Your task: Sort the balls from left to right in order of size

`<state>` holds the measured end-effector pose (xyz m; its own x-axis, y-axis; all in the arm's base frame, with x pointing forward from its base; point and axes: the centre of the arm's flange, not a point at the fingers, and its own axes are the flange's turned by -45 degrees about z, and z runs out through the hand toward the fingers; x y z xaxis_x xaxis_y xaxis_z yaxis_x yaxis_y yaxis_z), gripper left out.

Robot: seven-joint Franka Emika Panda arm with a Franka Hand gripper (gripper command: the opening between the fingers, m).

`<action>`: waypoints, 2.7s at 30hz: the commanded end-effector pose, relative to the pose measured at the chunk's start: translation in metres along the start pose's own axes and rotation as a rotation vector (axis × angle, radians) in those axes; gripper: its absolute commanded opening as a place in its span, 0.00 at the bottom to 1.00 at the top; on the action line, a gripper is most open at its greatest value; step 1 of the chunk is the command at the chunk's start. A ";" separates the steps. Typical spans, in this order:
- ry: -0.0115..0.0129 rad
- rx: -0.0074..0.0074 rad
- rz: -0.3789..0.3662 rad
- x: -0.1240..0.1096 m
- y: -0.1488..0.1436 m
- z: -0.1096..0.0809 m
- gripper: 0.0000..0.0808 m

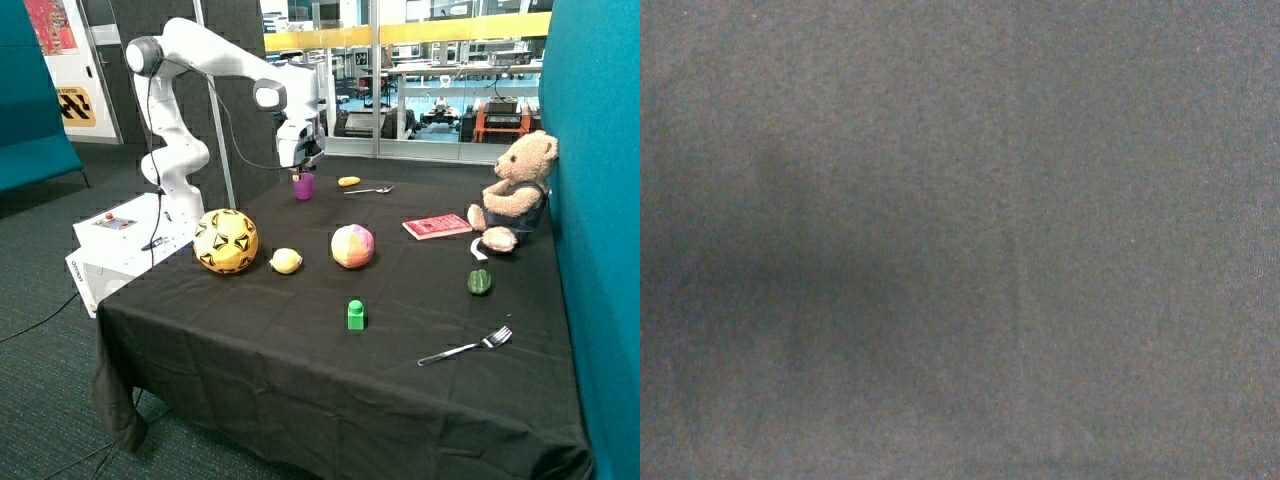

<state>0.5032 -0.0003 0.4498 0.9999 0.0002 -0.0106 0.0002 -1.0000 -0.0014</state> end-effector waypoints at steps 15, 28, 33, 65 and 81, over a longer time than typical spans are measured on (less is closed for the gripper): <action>0.0105 -0.0020 -0.100 -0.015 -0.024 -0.002 0.78; 0.0105 -0.0018 -0.068 -0.016 0.047 0.005 0.82; 0.0106 -0.0017 -0.051 -0.029 0.072 0.001 0.91; 0.0107 -0.0006 0.149 -0.060 0.177 -0.042 0.92; 0.0107 -0.0005 0.169 -0.094 0.213 -0.025 0.92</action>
<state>0.4301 -0.1934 0.4857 0.9883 -0.1527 -0.0029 -0.1527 -0.9883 0.0012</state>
